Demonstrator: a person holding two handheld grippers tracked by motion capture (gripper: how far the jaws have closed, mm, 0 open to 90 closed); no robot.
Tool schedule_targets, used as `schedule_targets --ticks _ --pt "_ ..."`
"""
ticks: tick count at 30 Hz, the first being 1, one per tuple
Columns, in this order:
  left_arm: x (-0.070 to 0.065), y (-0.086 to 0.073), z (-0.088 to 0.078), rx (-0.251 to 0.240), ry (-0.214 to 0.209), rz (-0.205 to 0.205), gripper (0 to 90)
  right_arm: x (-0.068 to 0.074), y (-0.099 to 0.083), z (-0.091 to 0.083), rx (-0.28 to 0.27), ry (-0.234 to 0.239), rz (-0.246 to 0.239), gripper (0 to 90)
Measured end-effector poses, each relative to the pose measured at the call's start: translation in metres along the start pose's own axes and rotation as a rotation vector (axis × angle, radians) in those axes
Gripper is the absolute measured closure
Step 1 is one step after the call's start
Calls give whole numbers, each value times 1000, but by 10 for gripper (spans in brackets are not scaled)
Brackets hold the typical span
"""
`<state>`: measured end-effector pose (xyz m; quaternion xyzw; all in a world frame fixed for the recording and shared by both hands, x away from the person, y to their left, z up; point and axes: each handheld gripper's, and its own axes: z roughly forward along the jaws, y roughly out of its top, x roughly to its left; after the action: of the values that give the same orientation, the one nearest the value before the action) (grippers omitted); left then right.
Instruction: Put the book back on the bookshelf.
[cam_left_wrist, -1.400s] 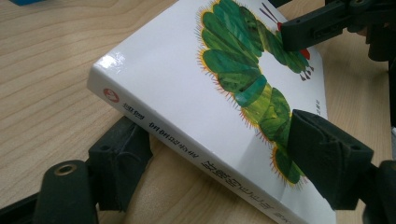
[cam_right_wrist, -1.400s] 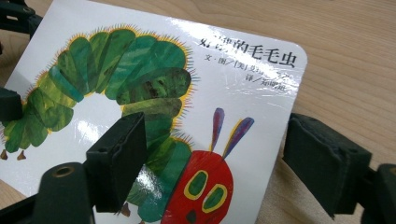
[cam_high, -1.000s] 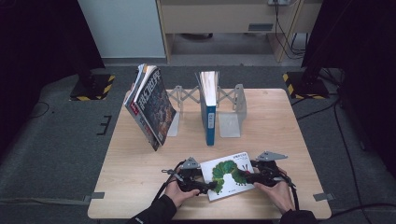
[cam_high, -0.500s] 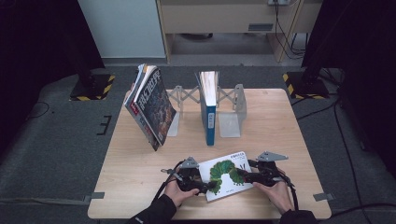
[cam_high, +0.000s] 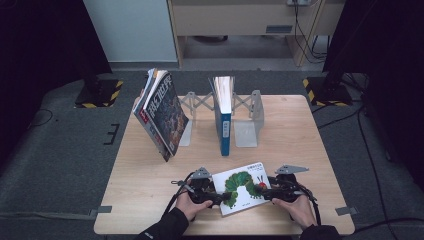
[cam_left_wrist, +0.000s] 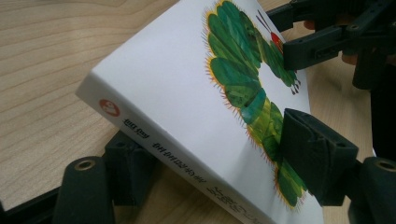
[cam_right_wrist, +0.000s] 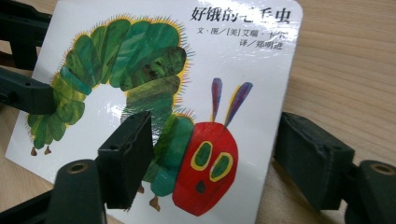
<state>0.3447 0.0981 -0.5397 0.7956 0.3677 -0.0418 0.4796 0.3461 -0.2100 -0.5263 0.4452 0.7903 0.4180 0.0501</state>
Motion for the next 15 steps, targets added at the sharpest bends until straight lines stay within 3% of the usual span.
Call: schedule_targets --ticks 8,15 --pt "0 2 -1 3 0 -18 298 0 1 0 2 4 -4 285" --pt "-1 7 -10 -40 -1 -12 411 0 5 -4 -44 -7 -20 325"
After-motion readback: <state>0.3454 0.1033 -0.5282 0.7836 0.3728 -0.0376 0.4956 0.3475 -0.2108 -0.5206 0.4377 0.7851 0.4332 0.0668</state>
